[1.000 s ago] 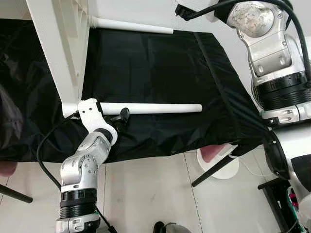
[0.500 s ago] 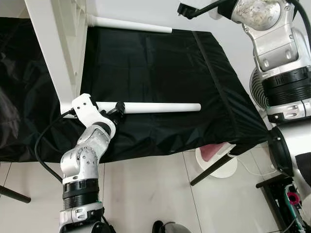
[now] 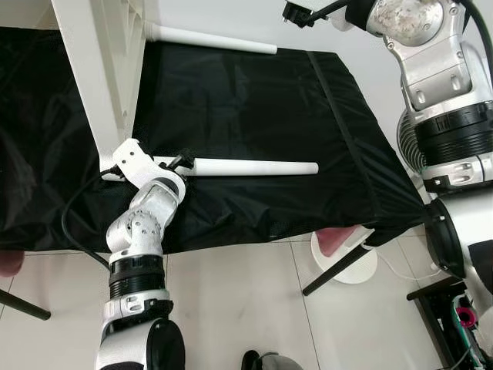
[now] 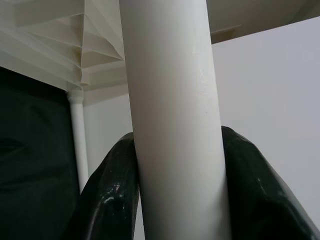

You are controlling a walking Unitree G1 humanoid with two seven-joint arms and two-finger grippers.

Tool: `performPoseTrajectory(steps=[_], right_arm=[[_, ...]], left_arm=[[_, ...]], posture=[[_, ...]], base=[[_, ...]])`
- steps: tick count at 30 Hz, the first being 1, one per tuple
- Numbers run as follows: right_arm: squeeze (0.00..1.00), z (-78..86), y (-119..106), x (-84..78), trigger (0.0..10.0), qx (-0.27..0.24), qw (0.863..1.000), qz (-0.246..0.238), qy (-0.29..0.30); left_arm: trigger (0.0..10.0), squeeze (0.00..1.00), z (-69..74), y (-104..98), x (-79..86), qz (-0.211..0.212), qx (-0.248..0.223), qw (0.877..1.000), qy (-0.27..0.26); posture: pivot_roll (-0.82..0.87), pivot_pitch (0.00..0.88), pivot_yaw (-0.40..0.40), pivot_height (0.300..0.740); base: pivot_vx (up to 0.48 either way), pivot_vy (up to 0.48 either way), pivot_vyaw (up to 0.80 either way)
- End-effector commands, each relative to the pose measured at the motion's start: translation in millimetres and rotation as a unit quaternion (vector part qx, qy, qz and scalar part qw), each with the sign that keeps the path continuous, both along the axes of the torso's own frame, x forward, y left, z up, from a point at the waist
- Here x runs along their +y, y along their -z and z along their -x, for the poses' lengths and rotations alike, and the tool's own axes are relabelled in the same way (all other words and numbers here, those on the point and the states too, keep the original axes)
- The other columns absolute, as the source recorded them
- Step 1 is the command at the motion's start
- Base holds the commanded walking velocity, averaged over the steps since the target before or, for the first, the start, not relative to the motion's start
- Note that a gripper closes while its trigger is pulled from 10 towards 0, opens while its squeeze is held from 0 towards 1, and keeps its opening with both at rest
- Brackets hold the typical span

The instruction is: Building children table

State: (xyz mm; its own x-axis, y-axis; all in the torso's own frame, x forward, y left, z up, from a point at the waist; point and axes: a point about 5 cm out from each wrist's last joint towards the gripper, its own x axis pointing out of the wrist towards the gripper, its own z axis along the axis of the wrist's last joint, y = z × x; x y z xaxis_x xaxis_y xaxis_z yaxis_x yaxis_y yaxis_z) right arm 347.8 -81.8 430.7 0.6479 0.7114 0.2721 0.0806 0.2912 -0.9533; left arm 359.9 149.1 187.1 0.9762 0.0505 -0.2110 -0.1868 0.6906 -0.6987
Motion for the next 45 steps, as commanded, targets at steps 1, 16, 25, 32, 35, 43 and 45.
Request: performPoseTrajectory(steps=[1, 16, 25, 32, 35, 43, 45], right_arm=[[0.0, 15.9, -26.3, -2.0, 0.0, -0.043, 0.997, -0.053, -0.036], [0.0, 21.7, -47.5, -25.1, 0.0, -0.077, 0.992, -0.096, -0.004], [0.0, 22.2, -56.6, -36.4, 0.0, -0.089, 0.989, -0.119, 0.013], [0.0, 24.1, -64.3, -45.6, 0.0, -0.097, 0.987, -0.129, 0.024], [0.0, 25.8, -67.7, -50.3, 0.0, -0.101, 0.986, -0.13, 0.028], [0.0, 30.6, -75.2, -58.4, 0.0, -0.114, 0.982, -0.147, 0.033], [0.0, 31.2, -76.2, -59.9, 0.0, -0.117, 0.981, -0.15, 0.035]], left_arm=[[10.0, 0.0, -2.3, -3.9, 10.8, 0.0, -0.01, 1.0, -0.03], [10.0, 0.0, -21.1, -48.5, 9.6, 0.043, -0.088, 0.992, -0.077], [10.0, 0.0, -26.5, -76.3, -5.6, 0.063, -0.138, 0.987, -0.059], [10.0, 0.0, -26.4, -82.2, -15.8, 0.07, -0.155, 0.984, -0.047], [10.0, 0.0, -27.5, -83.5, -20.0, 0.08, -0.162, 0.983, -0.043], [10.0, 0.0, -28.7, -86.7, -24.5, 0.105, -0.178, 0.978, -0.041], [10.0, 0.0, -28.8, -86.7, -24.8, 0.104, -0.179, 0.977, -0.042]], posture=[[0.06, 0.152, -0.059, 0.74], [0.06, 0.155, -0.044, 0.74], [0.06, 0.157, -0.035, 0.74], [0.05, 0.157, -0.031, 0.74], [0.05, 0.157, -0.029, 0.74], [0.05, 0.161, -0.024, 0.74], [0.05, 0.162, -0.024, 0.74]], base=[[0.0, 0.0, 0.0], [0.0, 0.0, 0.0], [0.0, 0.0, 0.0], [0.0, 0.0, 0.0], [0.0, 0.0, 0.0], [0.0, 0.0, 0.0], [0.0, 0.0, 0.0]])
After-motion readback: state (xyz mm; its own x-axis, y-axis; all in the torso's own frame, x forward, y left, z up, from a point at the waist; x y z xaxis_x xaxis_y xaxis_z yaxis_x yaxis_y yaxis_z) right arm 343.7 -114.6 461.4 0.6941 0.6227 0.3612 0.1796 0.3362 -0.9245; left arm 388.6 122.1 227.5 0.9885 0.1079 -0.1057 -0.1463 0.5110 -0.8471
